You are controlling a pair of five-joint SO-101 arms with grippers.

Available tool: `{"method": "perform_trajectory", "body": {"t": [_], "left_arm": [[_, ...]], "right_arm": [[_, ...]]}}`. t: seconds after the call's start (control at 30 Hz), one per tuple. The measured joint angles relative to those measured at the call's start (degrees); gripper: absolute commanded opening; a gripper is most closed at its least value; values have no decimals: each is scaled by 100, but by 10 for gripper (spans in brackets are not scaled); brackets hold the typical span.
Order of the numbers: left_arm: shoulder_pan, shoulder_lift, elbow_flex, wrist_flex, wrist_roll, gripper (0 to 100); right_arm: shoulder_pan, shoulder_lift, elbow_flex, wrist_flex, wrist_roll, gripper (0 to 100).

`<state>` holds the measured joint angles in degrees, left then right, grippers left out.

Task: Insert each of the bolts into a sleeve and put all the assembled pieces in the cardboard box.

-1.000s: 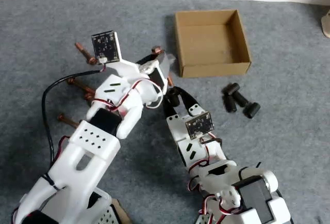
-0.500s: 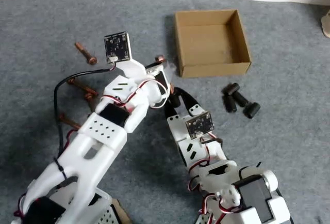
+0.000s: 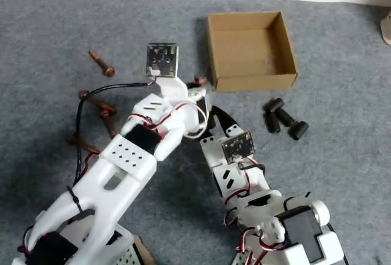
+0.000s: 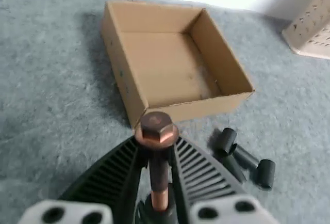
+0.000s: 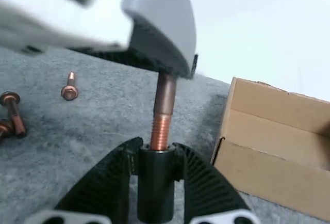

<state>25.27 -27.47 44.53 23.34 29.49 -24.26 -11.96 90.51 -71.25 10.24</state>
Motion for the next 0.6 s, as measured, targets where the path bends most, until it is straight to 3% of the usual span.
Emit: {"method": "perform_trajectory", "body": {"t": [0.13, 0.3, 0.43, 0.6], "left_arm": [[97, 9, 158, 334, 0, 6], [97, 0, 563, -79, -53, 7], [273, -26, 862, -475, -730, 12], [422, -44, 1029, -651, -1055, 185]], "right_arm": [[9, 0, -9, -9, -9, 5], [0, 0, -9, -9, -9, 5], [176, 9, 0, -9, -9, 5], [237, 9, 0, 0, -9, 5]]}}
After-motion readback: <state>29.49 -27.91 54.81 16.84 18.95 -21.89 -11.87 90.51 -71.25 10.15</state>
